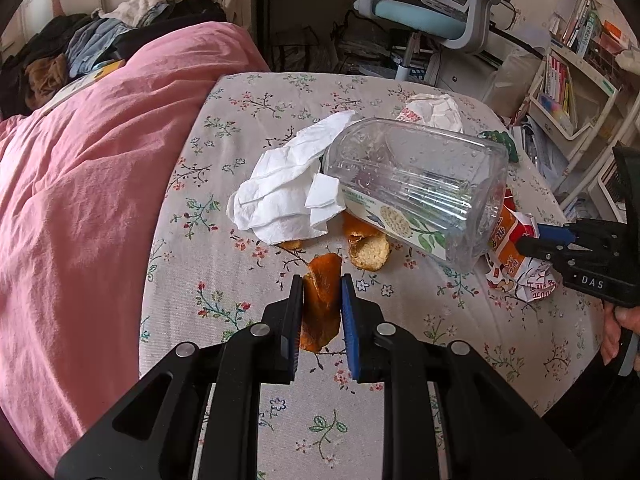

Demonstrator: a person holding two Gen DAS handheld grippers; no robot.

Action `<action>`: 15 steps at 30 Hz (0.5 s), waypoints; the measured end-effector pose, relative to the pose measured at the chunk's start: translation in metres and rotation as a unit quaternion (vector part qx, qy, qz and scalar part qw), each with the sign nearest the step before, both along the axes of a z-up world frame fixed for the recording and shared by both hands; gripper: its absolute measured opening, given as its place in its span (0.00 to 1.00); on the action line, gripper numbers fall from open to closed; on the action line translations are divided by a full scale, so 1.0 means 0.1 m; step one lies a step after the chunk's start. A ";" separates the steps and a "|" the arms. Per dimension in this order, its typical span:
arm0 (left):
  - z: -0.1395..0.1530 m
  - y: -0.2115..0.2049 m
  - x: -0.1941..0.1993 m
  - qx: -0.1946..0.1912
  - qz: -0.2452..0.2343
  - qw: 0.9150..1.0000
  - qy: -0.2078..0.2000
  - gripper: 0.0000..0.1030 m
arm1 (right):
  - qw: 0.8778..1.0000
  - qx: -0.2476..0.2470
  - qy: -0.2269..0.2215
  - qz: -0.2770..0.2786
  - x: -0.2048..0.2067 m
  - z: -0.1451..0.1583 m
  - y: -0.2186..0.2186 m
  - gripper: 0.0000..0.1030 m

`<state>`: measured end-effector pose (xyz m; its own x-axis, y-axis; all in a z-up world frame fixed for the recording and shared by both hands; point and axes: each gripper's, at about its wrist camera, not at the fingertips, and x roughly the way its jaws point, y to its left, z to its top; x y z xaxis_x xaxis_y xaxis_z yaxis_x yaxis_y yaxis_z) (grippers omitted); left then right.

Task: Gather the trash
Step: 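Close the right tool on the orange-and-white chip bag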

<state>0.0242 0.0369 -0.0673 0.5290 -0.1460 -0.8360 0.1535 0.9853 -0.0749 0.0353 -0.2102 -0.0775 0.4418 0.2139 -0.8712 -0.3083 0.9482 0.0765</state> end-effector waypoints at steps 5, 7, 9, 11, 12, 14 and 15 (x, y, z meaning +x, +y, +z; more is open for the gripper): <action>0.00 -0.01 0.00 0.001 -0.001 1.000 0.001 0.17 | 0.999 -0.034 -0.021 0.011 -0.02 0.02 0.07 0.27; 0.00 -0.01 0.00 0.000 -0.002 1.000 0.001 0.17 | 0.999 -0.036 -0.023 0.012 -0.02 0.02 0.07 0.27; 0.00 -0.01 0.00 0.001 -0.001 1.000 0.001 0.17 | 0.999 -0.037 -0.024 0.013 -0.04 0.02 0.08 0.27; 0.00 -0.01 0.01 0.000 -0.001 1.000 0.001 0.17 | 0.999 -0.038 -0.026 0.013 -0.03 0.03 0.07 0.26; 0.00 -0.02 0.00 0.000 -0.001 1.000 0.000 0.17 | 0.999 -0.037 -0.026 0.013 -0.03 0.03 0.07 0.26; 0.01 -0.03 -0.01 -0.001 -0.003 1.000 -0.002 0.17 | 0.999 -0.038 -0.026 0.014 -0.04 0.02 0.08 0.25; 0.02 -0.04 -0.01 -0.001 -0.003 1.000 -0.003 0.17 | 0.999 -0.039 -0.026 0.014 -0.04 0.03 0.08 0.25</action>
<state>0.0235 0.0333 -0.0652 0.5331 -0.1511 -0.8324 0.1604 0.9841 -0.0759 0.0308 -0.2026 -0.0750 0.4820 0.1595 -0.8615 -0.3368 0.9415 -0.0141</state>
